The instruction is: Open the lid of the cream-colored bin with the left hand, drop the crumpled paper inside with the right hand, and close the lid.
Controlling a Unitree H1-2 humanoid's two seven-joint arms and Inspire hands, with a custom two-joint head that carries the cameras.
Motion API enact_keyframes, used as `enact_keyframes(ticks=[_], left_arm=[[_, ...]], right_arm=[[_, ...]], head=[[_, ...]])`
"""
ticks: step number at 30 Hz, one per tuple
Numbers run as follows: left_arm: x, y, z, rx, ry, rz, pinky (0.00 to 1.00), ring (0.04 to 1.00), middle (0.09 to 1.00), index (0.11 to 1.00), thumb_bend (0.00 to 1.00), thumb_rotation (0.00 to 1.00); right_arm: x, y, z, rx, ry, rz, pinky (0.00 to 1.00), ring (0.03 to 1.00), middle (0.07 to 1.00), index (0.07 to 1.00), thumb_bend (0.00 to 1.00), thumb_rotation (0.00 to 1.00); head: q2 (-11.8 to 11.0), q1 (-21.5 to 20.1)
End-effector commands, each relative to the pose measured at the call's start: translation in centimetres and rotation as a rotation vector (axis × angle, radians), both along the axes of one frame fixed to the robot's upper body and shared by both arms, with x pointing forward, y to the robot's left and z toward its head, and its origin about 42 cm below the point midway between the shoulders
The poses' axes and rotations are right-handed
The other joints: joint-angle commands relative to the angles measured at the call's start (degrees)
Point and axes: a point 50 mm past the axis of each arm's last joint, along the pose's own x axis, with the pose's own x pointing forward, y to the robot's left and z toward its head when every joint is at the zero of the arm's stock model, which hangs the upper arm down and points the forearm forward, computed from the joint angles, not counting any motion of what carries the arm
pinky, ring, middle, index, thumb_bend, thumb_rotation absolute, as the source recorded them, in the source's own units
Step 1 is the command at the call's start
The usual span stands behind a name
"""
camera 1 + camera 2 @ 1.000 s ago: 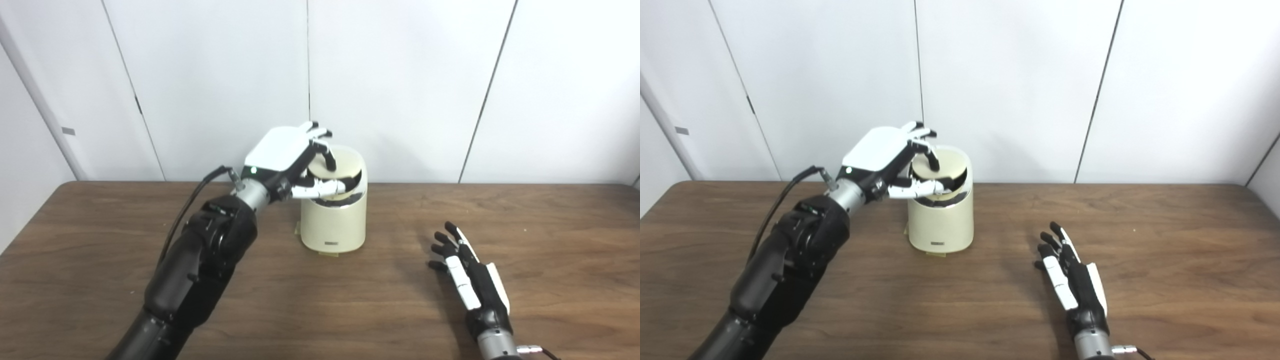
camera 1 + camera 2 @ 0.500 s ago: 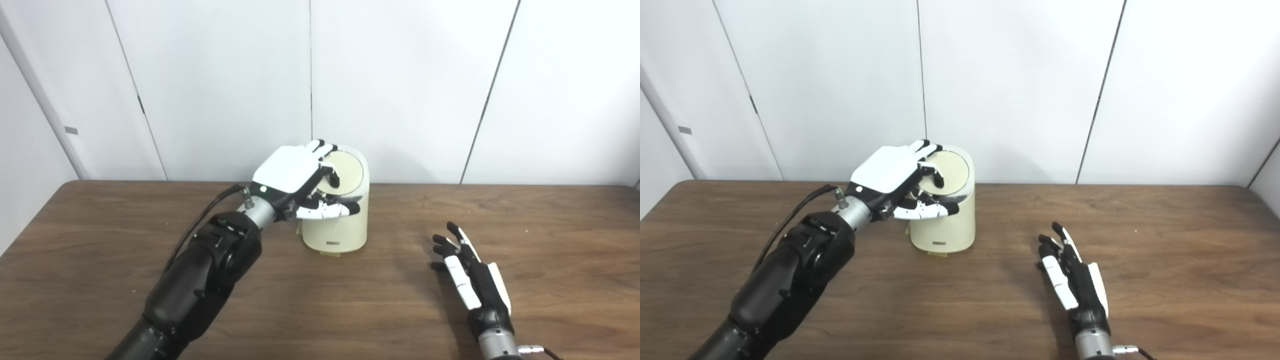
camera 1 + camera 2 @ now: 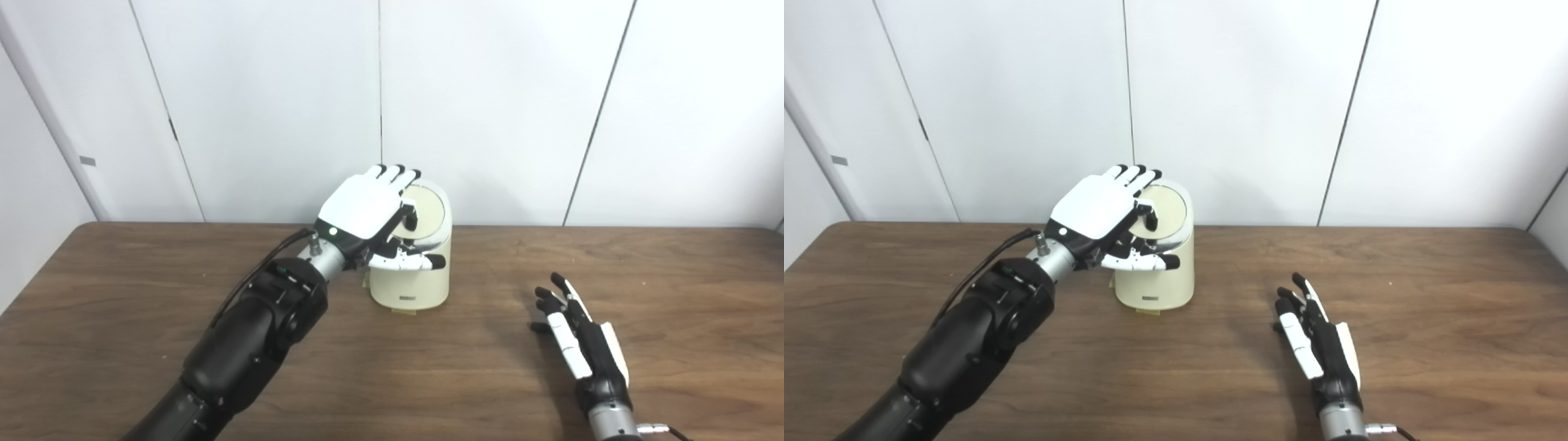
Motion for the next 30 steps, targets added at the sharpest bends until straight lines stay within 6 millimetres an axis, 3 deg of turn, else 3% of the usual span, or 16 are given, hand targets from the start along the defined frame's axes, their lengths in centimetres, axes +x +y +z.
enact_keyframes(ticks=[1,7,11,16,20,30], left_arm=[[-0.3,1.3,-1.7,-0.042,0.068,0.008,0.99,1.0,0.971,0.808,0.64,0.9],[-1.2,2.7,0.1,-0.36,0.008,-0.013,0.82,0.904,0.885,0.846,0.59,0.78],[-2.2,4.1,1.4,-0.568,-0.006,-0.003,0.83,0.897,0.883,0.878,0.57,0.73],[-4.3,6.2,1.8,-0.825,0.145,0.056,0.8,0.873,0.874,0.913,0.55,0.73],[-6.0,8.1,0.1,-0.982,0.228,0.1,0.88,0.892,0.902,0.975,0.52,0.79],[-10.4,11.2,-4.9,-1.205,0.286,0.23,0.88,0.941,0.931,0.998,0.46,0.83]], right_arm=[[0.8,0.0,1.5,-0.011,-0.062,-0.004,0.71,0.857,0.859,0.944,0.55,0.89],[0.7,-0.1,1.4,-0.02,-0.056,-0.001,0.71,0.849,0.852,0.942,0.55,0.89],[0.6,-0.1,1.4,-0.03,-0.052,0.004,0.7,0.832,0.836,0.939,0.54,0.89],[0.7,-0.1,1.4,-0.028,-0.046,0.012,0.7,0.828,0.832,0.939,0.54,0.87],[0.6,-0.3,1.3,-0.033,-0.04,0.015,0.71,0.822,0.831,0.936,0.53,0.86],[0.4,-0.6,1.3,-0.031,-0.036,0.023,0.72,0.839,0.84,0.933,0.54,0.88]], head=[[0.04,-0.07],[0.1,-0.01],[0.25,0.04],[0.33,0.11],[0.15,0.15],[0.55,0.28]])
